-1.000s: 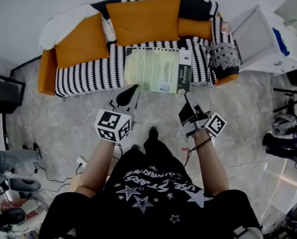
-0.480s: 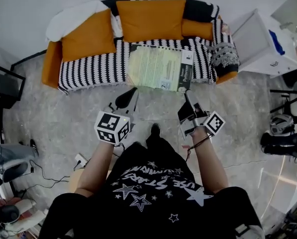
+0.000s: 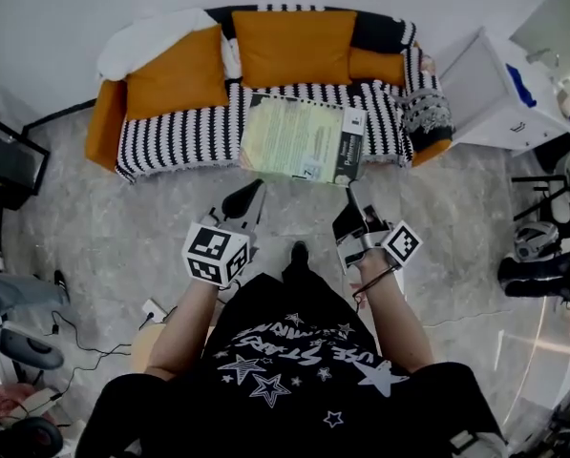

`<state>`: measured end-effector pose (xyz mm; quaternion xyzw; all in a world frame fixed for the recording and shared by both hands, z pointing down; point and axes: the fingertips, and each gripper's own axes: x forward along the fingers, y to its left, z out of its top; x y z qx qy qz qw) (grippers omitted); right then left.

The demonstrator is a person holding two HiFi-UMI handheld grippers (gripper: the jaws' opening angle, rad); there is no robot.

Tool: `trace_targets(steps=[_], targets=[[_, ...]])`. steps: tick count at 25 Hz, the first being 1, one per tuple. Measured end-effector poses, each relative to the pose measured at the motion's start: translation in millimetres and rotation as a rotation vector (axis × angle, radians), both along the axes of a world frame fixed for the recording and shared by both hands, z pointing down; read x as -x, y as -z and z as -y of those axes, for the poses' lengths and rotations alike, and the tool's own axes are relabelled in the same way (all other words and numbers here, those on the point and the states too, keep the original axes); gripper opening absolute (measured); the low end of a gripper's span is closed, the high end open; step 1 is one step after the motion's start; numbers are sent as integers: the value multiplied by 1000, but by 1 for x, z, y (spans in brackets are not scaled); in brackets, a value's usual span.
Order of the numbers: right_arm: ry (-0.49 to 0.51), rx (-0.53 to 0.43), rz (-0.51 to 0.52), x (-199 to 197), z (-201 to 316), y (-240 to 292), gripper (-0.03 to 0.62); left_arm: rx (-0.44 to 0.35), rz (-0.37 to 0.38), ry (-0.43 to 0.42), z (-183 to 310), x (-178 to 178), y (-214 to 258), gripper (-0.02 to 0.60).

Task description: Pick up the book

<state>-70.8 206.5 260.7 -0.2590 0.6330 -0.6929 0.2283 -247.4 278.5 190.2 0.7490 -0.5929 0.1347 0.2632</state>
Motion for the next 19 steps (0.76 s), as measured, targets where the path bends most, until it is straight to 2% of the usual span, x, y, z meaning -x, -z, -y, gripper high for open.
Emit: trace_targets(steps=[4, 11, 19], targets=[[4, 20, -20, -6, 13, -8, 156, 25, -18, 2, 15, -5, -11, 8], [14, 113, -23, -19, 90, -44, 156, 103, -21, 5, 102, -17, -40, 8], [7, 64, -11, -21, 69, -21, 156, 57, -2, -19, 83, -18, -17, 8]])
